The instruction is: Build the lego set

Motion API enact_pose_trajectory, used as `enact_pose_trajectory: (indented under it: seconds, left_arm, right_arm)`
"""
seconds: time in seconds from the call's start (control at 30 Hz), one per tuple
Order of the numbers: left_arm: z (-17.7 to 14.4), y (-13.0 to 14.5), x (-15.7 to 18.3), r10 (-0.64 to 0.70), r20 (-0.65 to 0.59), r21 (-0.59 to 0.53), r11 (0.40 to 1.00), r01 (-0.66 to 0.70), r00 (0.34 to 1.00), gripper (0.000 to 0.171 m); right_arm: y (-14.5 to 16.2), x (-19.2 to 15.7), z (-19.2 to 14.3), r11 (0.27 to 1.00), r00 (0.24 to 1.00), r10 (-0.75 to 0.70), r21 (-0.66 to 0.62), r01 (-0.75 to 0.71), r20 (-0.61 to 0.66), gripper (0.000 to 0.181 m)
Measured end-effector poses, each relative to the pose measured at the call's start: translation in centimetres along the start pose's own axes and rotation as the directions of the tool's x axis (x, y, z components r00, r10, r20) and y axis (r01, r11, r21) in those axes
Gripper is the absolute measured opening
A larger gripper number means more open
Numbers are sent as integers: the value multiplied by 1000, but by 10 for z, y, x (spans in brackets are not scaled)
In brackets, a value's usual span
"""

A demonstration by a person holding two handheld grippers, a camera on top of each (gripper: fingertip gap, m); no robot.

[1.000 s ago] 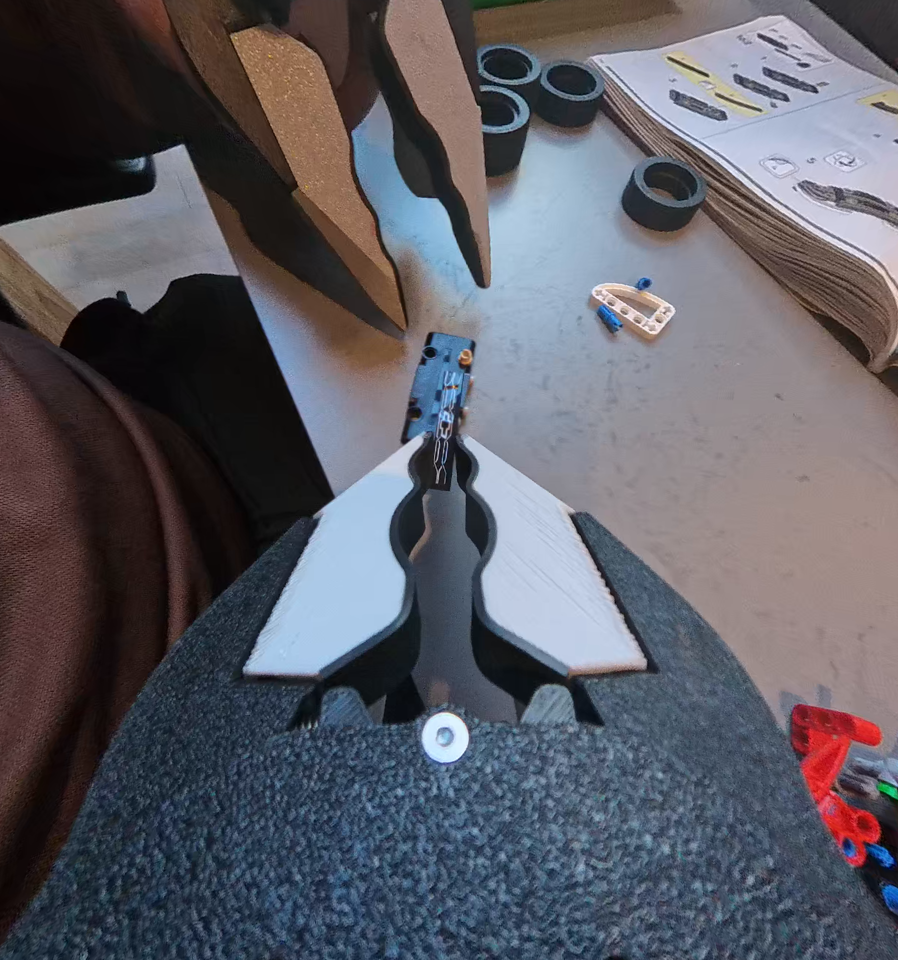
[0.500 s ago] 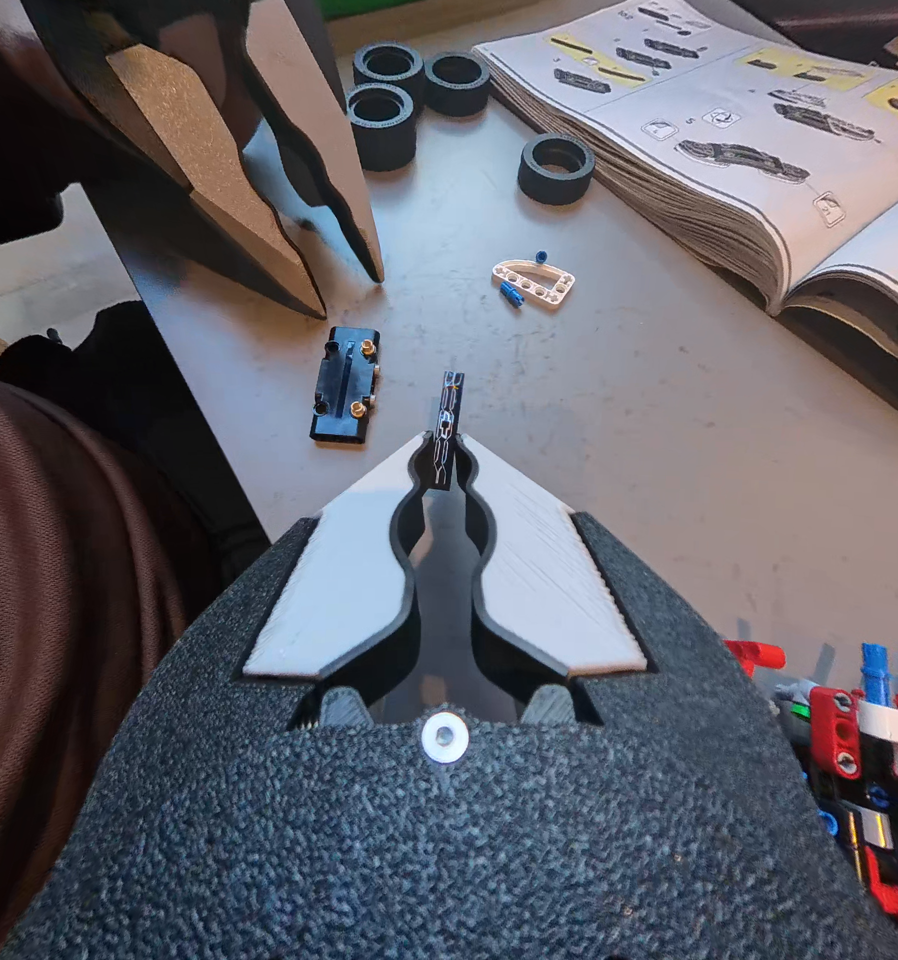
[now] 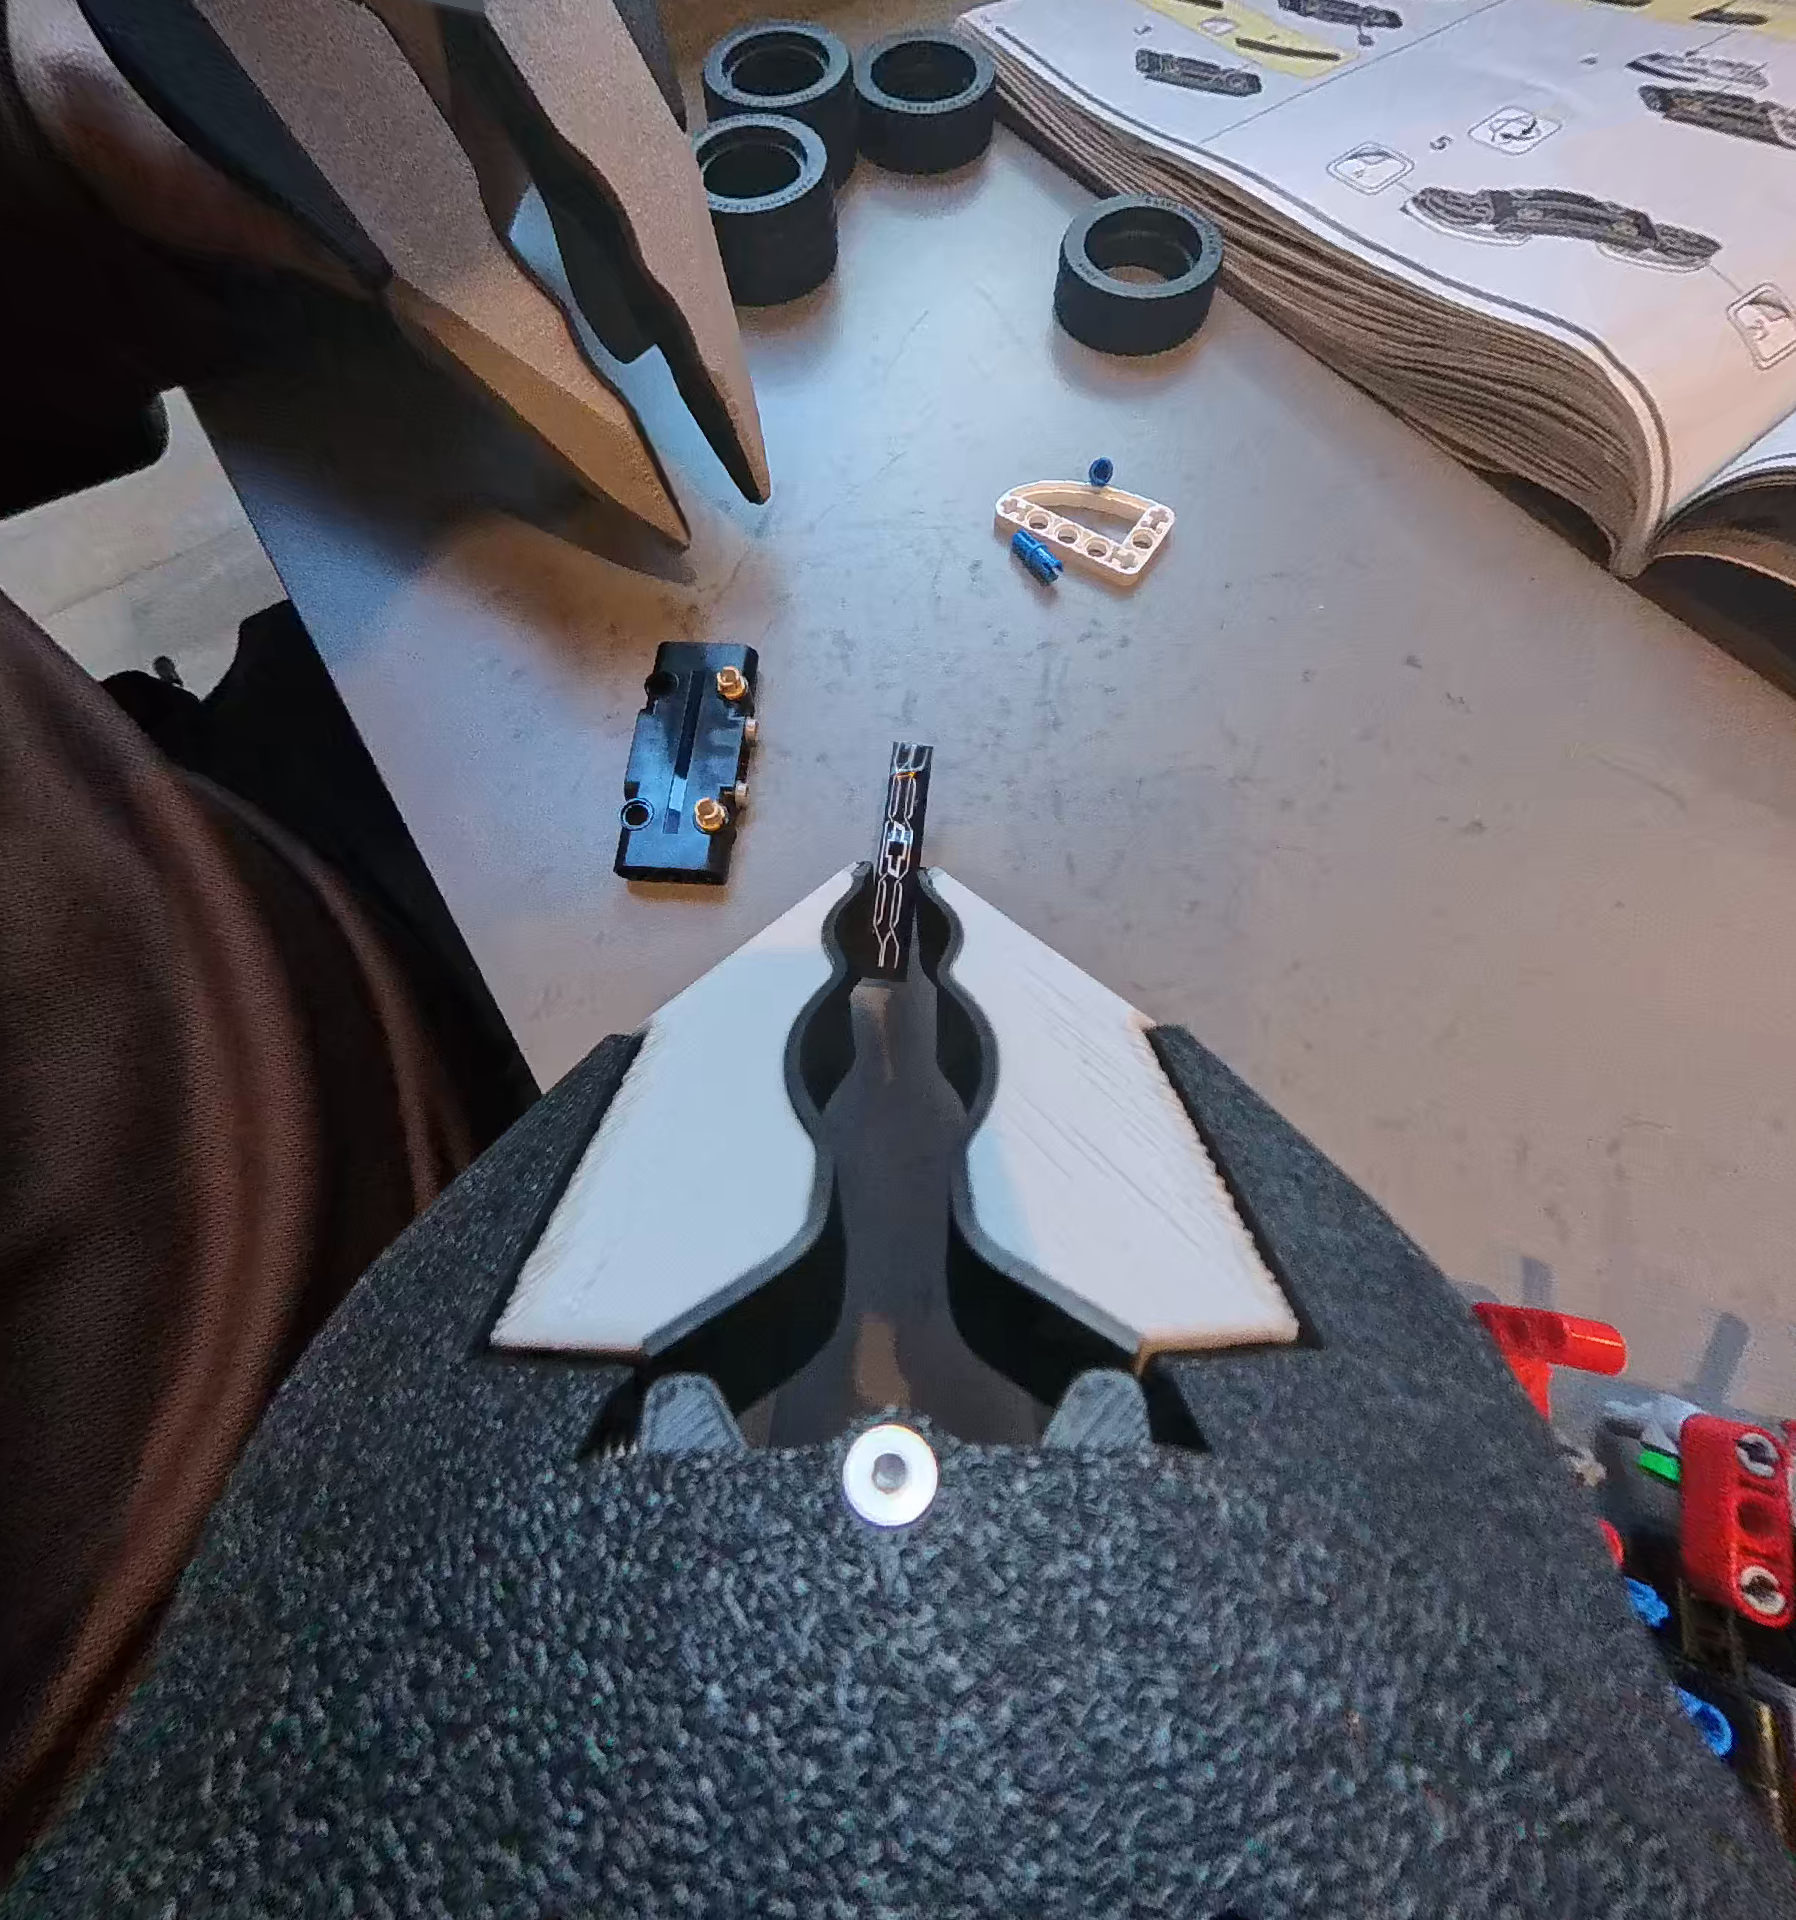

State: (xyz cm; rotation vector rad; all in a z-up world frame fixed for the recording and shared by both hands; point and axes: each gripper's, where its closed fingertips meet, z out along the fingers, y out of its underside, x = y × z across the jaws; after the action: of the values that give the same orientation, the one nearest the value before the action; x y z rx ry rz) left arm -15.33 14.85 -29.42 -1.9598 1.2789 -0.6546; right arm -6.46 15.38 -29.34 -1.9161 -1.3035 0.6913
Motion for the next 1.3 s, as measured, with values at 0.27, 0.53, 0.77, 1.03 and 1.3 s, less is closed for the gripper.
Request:
enact_pose_trajectory:
  seconds: [0.27, 0.53, 0.77, 1.03, 1.3]
  left_arm:
    - [3, 3, 4, -26, -75, -32, 999, 24, 997, 21]
    - [8, 6, 6, -59, -90, -68, 996, 53, 994, 35]
    - [20, -3, 24, -45, -129, -70, 997, 36, 991, 37]
    - [26, -6, 30, 1, -137, -76, 997, -12, 991, 32]
    - [28, -8, 30, 1, -153, -78, 997, -13, 988, 25]
  right_arm:
    - [0, 1, 1, 999, 999, 33, -5, -33, 21, 8]
    - [0, -1, 0, 1000, 1000, -21, 1, 21, -9, 8]
    - [14, -4, 7, 995, 1000, -7, -99, 9, 19, 9]
    - [15, -8, 4, 996, 995, 73, -61, -69, 64, 17]
    - [17, -5, 1, 997, 998, 52, -63, -50, 32, 16]
